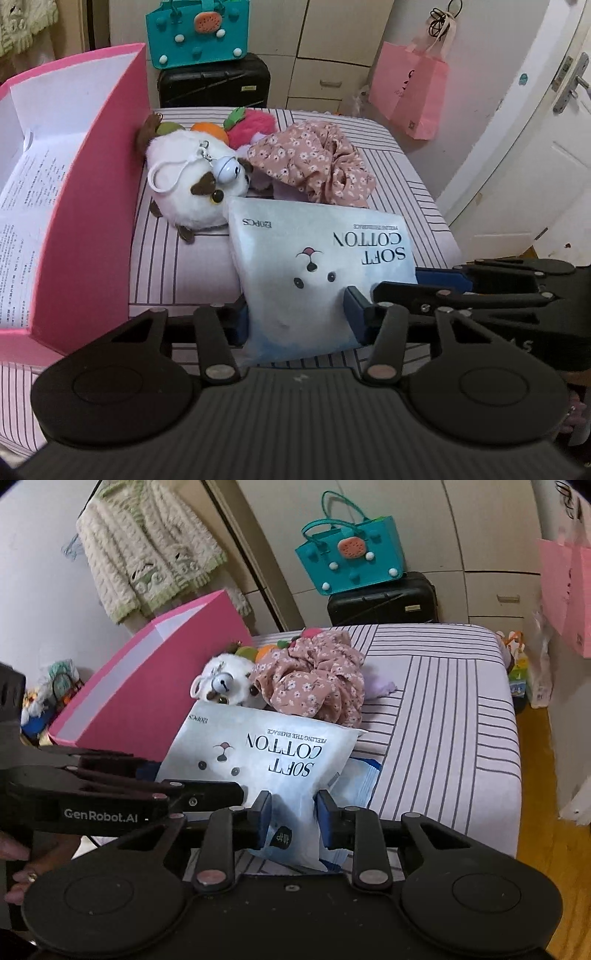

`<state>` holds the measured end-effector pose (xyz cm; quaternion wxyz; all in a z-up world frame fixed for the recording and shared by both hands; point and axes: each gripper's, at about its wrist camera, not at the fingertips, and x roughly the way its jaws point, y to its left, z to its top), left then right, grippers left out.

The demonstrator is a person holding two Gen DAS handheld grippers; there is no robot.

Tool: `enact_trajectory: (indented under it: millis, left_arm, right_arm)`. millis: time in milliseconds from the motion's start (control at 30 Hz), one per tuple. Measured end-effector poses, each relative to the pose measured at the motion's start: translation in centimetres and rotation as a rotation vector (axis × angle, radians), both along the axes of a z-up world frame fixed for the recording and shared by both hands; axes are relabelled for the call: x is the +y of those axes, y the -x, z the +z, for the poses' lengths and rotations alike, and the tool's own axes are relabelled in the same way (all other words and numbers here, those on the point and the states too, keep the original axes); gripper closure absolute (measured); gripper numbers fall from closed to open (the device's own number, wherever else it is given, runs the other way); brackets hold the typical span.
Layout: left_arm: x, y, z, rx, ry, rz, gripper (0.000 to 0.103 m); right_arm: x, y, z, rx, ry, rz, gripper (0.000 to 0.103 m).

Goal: Organize soft objects
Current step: 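Close the left gripper on the edge of the SOFT COTTON pack, then lift the held pack with the left gripper and carry it over the pink box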

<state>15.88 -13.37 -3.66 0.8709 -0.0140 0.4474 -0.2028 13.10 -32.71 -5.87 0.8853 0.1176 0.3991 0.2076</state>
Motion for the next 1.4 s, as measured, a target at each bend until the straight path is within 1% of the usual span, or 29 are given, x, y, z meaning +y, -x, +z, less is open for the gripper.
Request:
enact_trajectory:
  millis: [67,100,233,367,533,700,800,867,1033,1167,1400]
  left_arm:
    - [0.5,0.3,0.4,-0.007,0.020,-0.004,0.063]
    - [0.8,0.5,0.7,-0.006,0.027,-0.011,0.064]
    - [1.0,0.9,1.6,-0.018,0.028,-0.051,0.064]
    - [1.5,1.1,2.9,-0.018,0.026,-0.099,0.063]
    - [3.3,2.0,5.1,-0.059,0.042,-0.130,0.062]
    - [5.7,3.3,7.0,-0.086,0.071,-0.147,0.064]
    - [7.3,3.9,8.2,-0.087,0.070,-0.158,0.064]
    - [8.6,4.1,9.1,-0.090,0.068,-0.152,0.064]
    - [12.2,4.7,10.7,-0.112,0.081,-0.098,0.064]
    - [14.7,4.6,11.4,-0.139,0.050,-0.066,0.061]
    - [18.5,1.8,11.6,-0.115,0.050,0.022,0.061]
  right_arm:
    - [0.1,0.5,0.2,-0.004,0.006,-0.010,0.071]
    - [0.1,0.7,0.3,-0.005,0.009,-0.014,0.071]
    - [0.2,1.4,1.3,-0.005,-0.002,-0.035,0.071]
    - [1.0,1.9,2.8,-0.012,0.013,-0.045,0.068]
    - [2.2,2.8,5.2,-0.031,0.000,-0.029,0.064]
    - [4.5,3.9,7.5,-0.043,0.042,0.007,0.064]
    - [6.1,4.1,8.9,-0.035,0.060,0.038,0.064]
    - [7.1,4.0,9.8,-0.037,0.060,0.061,0.064]
    - [10.8,3.9,11.6,-0.102,0.097,0.106,0.064]
    - [13.7,3.1,12.4,-0.135,0.117,0.150,0.063]
    - [18.4,-0.5,13.5,-0.134,0.167,0.211,0.061]
